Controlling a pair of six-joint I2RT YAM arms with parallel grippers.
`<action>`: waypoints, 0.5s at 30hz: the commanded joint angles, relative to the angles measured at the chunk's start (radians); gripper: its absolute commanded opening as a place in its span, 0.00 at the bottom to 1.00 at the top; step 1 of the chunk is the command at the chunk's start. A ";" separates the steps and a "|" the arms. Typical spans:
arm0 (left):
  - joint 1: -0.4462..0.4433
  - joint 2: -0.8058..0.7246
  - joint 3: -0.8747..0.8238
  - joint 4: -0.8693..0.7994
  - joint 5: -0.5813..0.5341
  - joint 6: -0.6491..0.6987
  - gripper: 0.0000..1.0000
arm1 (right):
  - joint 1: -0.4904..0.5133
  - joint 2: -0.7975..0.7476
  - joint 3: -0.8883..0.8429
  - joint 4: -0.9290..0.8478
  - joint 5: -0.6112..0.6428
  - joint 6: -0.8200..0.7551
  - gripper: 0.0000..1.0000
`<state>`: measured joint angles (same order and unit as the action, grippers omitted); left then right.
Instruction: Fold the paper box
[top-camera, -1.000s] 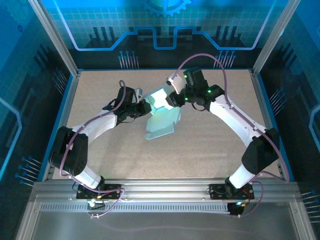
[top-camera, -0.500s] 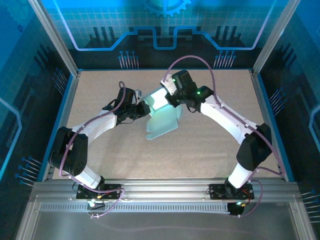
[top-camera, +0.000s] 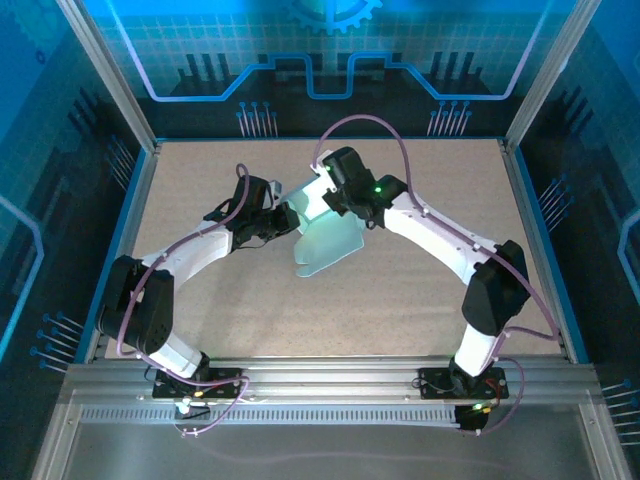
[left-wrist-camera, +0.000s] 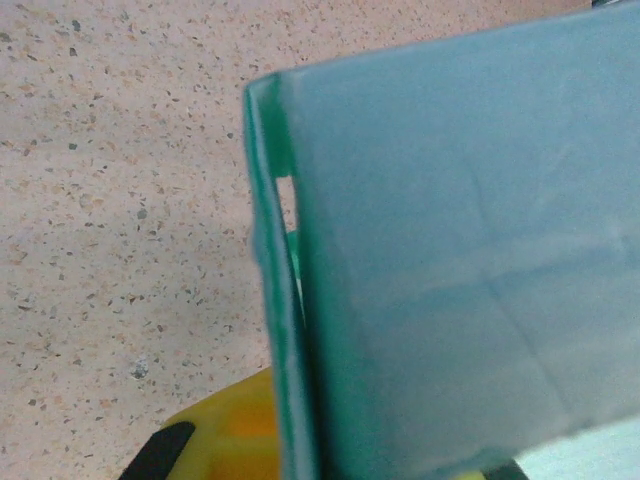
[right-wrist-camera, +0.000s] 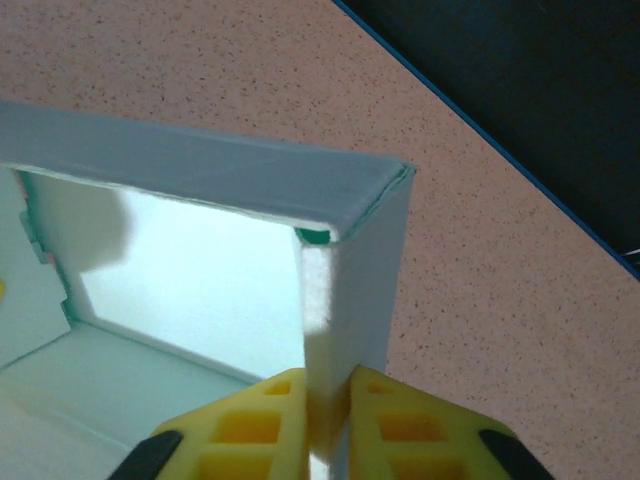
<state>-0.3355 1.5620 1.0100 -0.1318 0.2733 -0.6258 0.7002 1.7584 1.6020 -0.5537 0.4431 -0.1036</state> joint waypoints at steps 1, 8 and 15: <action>-0.026 -0.070 0.007 0.115 0.083 0.018 0.00 | 0.039 0.045 0.015 -0.031 -0.039 0.004 0.23; -0.026 -0.078 0.007 0.114 0.083 0.019 0.00 | 0.031 0.069 0.027 -0.031 -0.041 0.005 0.29; -0.026 -0.088 0.009 0.102 0.080 0.024 0.00 | 0.027 0.105 0.058 -0.038 -0.015 0.009 0.33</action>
<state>-0.3359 1.5436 1.0054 -0.1375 0.2729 -0.6266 0.7017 1.8179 1.6459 -0.5526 0.4736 -0.1043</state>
